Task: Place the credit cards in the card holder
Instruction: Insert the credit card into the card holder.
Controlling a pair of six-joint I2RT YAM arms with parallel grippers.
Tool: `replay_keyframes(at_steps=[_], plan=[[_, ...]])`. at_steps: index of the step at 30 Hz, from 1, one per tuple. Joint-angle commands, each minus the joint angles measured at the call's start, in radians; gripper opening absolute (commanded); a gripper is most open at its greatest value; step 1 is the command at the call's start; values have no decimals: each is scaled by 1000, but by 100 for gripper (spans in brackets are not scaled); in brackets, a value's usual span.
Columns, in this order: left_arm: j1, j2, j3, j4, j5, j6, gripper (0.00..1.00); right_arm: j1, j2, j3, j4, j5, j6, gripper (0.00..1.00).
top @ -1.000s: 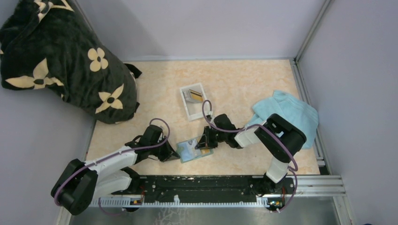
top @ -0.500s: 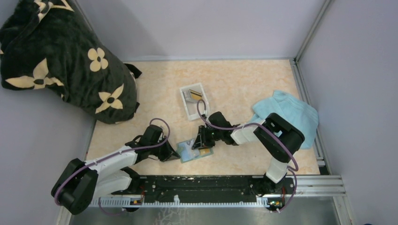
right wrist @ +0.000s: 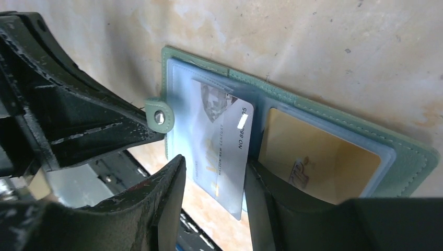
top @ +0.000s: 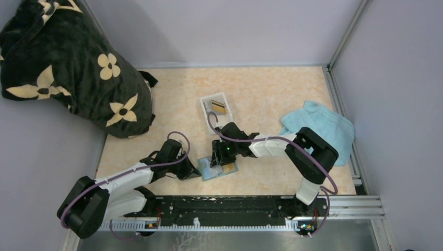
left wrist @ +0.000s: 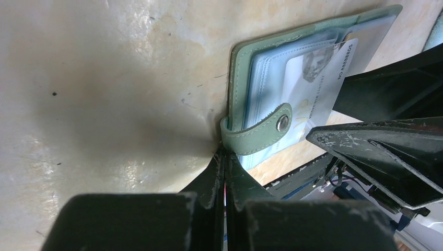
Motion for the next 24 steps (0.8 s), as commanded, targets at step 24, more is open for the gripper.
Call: replay_keyframes(at_steps=[24], plan=[[-29,11,-66,190,-9,0,0,139,72,207,-528,446,-172,58]])
